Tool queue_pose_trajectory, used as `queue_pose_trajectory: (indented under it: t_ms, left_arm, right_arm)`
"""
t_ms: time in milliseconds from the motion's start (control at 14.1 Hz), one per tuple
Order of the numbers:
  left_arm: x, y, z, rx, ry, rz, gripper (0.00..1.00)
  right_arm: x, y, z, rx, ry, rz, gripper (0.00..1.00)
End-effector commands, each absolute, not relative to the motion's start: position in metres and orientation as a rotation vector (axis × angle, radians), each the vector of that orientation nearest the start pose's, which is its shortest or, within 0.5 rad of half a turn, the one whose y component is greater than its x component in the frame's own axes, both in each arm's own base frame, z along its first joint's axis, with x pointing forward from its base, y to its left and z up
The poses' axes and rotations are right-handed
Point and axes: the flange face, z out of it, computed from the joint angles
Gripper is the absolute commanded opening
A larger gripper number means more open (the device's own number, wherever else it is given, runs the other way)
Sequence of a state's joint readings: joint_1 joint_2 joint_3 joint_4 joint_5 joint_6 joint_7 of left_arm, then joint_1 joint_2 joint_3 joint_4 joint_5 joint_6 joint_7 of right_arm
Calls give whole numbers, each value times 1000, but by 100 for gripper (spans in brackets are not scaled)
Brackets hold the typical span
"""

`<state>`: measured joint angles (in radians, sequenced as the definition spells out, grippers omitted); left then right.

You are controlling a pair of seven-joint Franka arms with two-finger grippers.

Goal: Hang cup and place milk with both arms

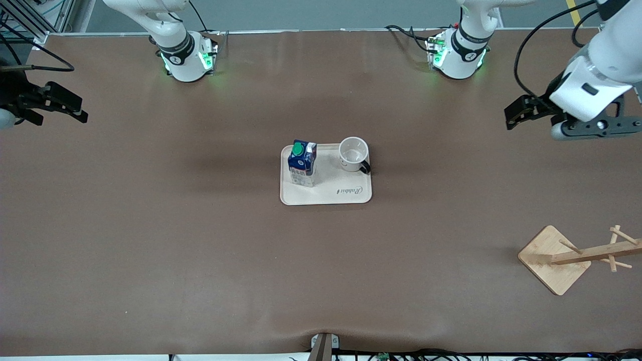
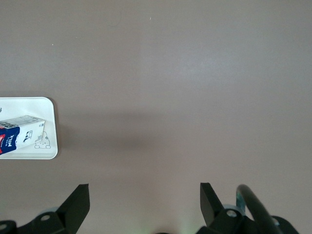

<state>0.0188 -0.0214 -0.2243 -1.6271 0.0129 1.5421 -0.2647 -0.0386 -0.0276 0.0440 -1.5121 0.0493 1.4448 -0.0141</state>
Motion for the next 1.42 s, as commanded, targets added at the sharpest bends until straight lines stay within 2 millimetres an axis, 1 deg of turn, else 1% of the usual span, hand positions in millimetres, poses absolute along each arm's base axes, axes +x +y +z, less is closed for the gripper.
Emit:
queue_pose_trajectory:
  t_ms: [0, 142, 283, 354, 567, 709, 921, 992, 1134, 1346]
  left_arm:
    - [527, -138, 598, -3114, -184, 69, 100]
    - [523, -156, 580, -3107, -227, 69, 100]
    - [511, -192, 561, -3083, -344, 62, 100]
    - [506, -206, 552, -3073, -386, 65, 100]
    - [491, -236, 525, -3049, -464, 71, 100]
    - [483, -254, 508, -3042, -518, 57, 100]
    - [475, -276, 490, -3044, -603, 28, 100]
    - [470, -287, 483, -3043, -610, 35, 100]
    - [467, -294, 475, -3034, -658, 39, 100]
    - [460, -314, 462, -3037, -706, 41, 100]
  right_arm:
    - [535, 5, 661, -3086, -43, 56, 100]
    - [535, 5, 661, -3086, -41, 58, 100]
    - [535, 5, 661, -3086, -41, 58, 100]
    - [535, 5, 661, -3086, -41, 58, 100]
    - [535, 5, 661, -3086, -41, 58, 100]
    - [535, 5, 661, -3086, -41, 58, 100]
    - [535, 4, 661, -3086, -38, 58, 100]
    - [535, 4, 660, -3086, -36, 60, 100]
    - [535, 3, 661, -3086, -34, 58, 100]
    - [535, 3, 661, -3085, -34, 58, 100]
